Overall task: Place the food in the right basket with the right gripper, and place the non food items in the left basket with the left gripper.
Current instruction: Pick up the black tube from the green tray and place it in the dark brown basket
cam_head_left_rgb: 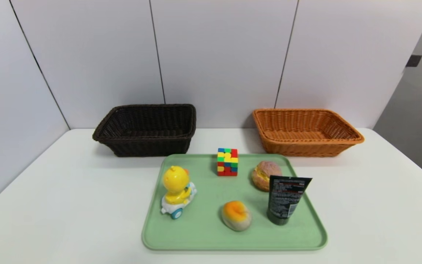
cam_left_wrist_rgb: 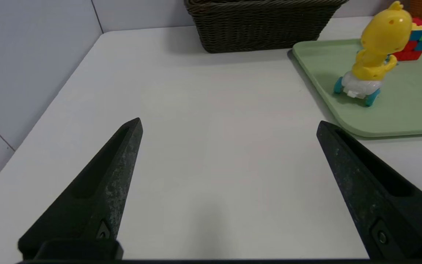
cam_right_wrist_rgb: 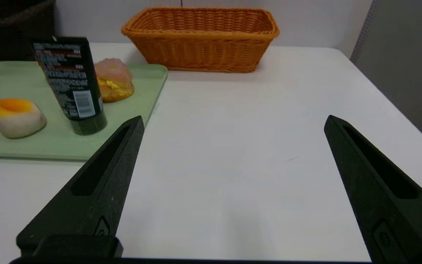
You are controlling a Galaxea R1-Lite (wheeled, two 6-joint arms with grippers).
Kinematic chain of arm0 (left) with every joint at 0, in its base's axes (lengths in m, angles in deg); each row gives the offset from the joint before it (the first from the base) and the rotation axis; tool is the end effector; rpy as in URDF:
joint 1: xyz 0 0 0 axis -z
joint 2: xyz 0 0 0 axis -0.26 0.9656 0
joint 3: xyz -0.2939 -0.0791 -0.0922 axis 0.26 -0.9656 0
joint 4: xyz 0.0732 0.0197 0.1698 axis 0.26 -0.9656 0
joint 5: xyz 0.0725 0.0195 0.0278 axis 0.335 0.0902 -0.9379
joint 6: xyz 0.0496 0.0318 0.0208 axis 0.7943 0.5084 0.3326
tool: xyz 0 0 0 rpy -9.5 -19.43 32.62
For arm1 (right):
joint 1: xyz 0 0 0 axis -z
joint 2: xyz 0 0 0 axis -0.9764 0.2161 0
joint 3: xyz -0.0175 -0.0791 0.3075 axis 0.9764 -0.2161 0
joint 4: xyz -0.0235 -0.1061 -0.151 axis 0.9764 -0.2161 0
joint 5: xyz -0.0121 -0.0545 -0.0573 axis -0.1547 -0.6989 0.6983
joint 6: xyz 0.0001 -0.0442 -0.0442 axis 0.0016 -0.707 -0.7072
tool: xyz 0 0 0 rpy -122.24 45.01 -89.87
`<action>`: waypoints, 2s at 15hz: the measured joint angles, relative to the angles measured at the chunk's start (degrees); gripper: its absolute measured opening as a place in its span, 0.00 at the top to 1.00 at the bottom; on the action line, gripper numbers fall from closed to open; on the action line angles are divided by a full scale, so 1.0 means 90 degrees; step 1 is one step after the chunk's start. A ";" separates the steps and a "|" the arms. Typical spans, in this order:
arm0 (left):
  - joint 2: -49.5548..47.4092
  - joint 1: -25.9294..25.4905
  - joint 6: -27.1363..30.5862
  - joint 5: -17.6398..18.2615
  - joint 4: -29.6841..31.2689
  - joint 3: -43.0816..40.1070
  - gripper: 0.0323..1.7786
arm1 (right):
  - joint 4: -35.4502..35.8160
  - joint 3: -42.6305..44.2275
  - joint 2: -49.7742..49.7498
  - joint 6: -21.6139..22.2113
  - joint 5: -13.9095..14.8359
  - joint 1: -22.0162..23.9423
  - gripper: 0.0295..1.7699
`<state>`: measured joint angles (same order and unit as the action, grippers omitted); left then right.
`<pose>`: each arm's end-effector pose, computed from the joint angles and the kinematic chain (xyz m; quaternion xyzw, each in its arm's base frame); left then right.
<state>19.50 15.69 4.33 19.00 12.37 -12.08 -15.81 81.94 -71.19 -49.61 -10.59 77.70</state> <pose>-0.0217 -0.0024 0.1224 0.0074 -0.0097 -0.0270 0.9996 -0.0097 0.0019 0.1156 -0.0078 -0.0265 0.0132 0.9995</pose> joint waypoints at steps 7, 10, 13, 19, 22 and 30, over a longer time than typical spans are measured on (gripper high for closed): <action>0.2630 0.0007 -0.0614 0.0420 -0.0841 0.2606 0.05 | -0.0165 0.2884 0.2998 0.0922 -0.0066 -0.0015 0.04; 0.3935 0.0009 -0.0740 0.0486 -0.0899 0.3660 0.05 | -0.0287 0.4153 0.4269 0.1124 -0.0244 -0.0244 0.04; 0.4995 0.0022 -0.0754 0.0503 -0.1130 0.4531 0.05 | -0.0692 0.5237 0.5307 0.1600 -0.0260 -0.0620 0.04; 0.5749 0.0316 -0.0761 0.0566 -0.0746 0.4635 0.05 | -0.3328 0.6155 0.6538 0.4643 -0.0372 -0.1520 0.04; 0.5917 0.0332 -0.0810 0.0566 -0.0799 0.4589 0.05 | -0.3531 0.5795 0.6756 0.4592 -0.0362 -0.1915 0.04; 0.6055 0.0340 -0.0868 0.0582 -0.0982 0.4459 0.05 | -0.2694 0.3718 0.5800 0.1299 -0.1100 -0.2072 0.04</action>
<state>73.99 18.75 -3.48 24.24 3.54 28.05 -40.05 115.41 -18.99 -37.92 -20.49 59.05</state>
